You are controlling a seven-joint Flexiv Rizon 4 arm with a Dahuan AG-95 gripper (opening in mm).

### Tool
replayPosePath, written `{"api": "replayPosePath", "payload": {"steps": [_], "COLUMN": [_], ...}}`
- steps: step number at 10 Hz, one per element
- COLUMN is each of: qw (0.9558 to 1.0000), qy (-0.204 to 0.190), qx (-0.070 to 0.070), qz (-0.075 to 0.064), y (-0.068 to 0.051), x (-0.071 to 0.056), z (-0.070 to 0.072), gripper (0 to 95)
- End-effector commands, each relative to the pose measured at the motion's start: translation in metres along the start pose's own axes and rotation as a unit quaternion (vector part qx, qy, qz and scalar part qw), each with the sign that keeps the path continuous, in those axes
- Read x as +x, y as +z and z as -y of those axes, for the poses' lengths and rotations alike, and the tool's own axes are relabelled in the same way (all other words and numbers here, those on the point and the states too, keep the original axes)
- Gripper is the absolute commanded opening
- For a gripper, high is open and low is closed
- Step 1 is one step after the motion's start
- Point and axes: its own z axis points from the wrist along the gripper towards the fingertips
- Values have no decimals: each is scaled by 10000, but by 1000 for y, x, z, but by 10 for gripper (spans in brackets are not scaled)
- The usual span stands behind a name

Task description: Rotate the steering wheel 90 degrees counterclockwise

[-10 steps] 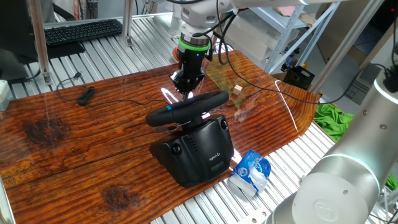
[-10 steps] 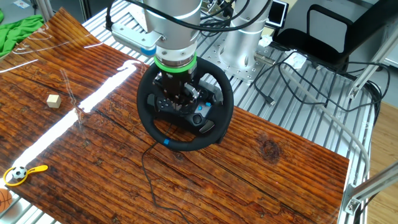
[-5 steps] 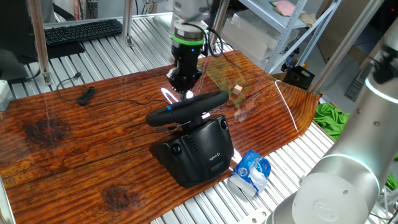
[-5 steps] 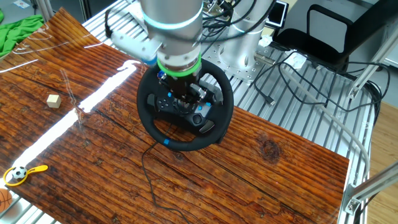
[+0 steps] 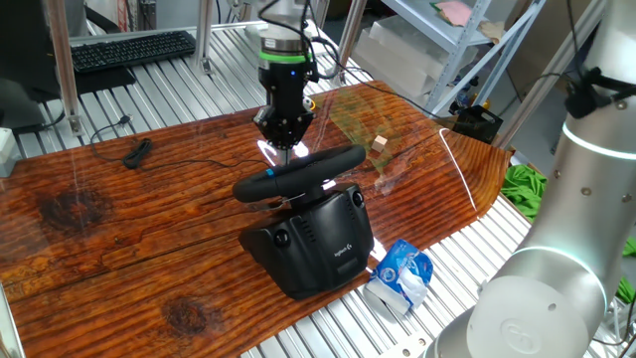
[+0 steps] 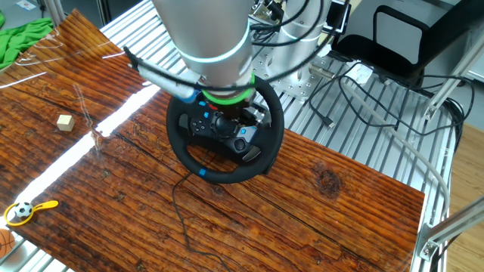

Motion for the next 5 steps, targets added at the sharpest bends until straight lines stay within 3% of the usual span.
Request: {"api": "replayPosePath", "payload": {"steps": [1,5], "qw": [9997,9981], "qy": [108,338], "qx": [15,63], "qz": [-197,-513], "y": [1,13], "x": [6,7], "z": [-10,-19], "gripper": [0,0]}}
